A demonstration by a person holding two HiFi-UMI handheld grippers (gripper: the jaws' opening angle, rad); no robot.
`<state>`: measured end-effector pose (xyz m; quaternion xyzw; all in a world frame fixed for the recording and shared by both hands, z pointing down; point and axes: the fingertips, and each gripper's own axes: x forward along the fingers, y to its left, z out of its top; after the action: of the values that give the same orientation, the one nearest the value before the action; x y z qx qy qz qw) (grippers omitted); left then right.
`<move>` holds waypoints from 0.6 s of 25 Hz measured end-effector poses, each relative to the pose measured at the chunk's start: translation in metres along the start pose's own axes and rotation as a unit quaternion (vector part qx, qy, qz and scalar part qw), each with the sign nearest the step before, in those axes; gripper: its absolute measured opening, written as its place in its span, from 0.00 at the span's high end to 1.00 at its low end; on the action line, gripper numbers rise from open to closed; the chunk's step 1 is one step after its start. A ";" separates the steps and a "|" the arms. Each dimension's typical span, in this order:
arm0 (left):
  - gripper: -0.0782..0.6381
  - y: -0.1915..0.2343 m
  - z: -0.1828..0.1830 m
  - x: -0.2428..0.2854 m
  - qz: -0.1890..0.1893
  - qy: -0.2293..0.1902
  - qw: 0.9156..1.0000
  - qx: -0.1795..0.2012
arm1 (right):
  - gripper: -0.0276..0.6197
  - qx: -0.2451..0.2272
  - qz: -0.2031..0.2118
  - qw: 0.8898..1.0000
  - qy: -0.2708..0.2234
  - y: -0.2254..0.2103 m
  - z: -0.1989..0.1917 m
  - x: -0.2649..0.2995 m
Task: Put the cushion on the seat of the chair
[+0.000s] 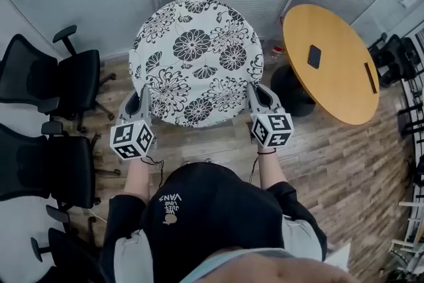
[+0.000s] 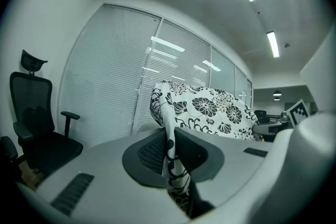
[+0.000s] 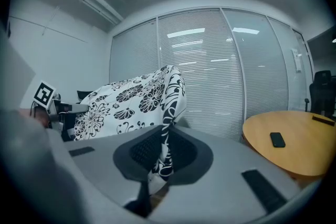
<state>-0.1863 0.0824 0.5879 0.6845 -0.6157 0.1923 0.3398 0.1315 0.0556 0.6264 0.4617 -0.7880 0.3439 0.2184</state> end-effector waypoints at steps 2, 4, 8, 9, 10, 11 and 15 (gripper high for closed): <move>0.83 -0.001 0.001 -0.001 0.002 0.000 1.000 -0.002 | 0.90 0.008 0.011 1.000 -0.005 0.002 0.003 -0.001; 0.83 -0.001 0.001 -0.001 0.004 0.000 1.000 -0.004 | 0.90 0.012 0.015 1.000 -0.006 0.002 0.004 -0.002; 0.83 0.000 -0.003 0.002 0.004 0.005 1.000 -0.010 | 0.90 0.016 0.010 1.000 0.001 -0.001 0.001 0.001; 0.83 0.001 -0.004 0.003 0.003 0.008 1.000 -0.011 | 0.90 0.018 0.008 1.000 0.004 -0.001 0.000 0.002; 0.83 0.002 -0.005 0.005 0.002 0.010 1.000 -0.012 | 0.90 0.019 0.006 1.000 0.007 -0.001 -0.001 0.003; 0.83 0.003 -0.005 0.006 0.000 0.012 1.000 -0.013 | 0.90 0.021 0.004 1.000 0.009 -0.001 -0.001 0.004; 0.83 0.003 -0.003 0.007 -0.005 0.017 1.000 -0.014 | 0.90 0.025 -0.002 1.000 0.014 0.000 -0.001 0.004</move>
<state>-0.1879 0.0794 0.5957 0.6795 -0.6092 0.1935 0.3603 0.1293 0.0539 0.6300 0.4635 -0.7751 0.3695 0.2187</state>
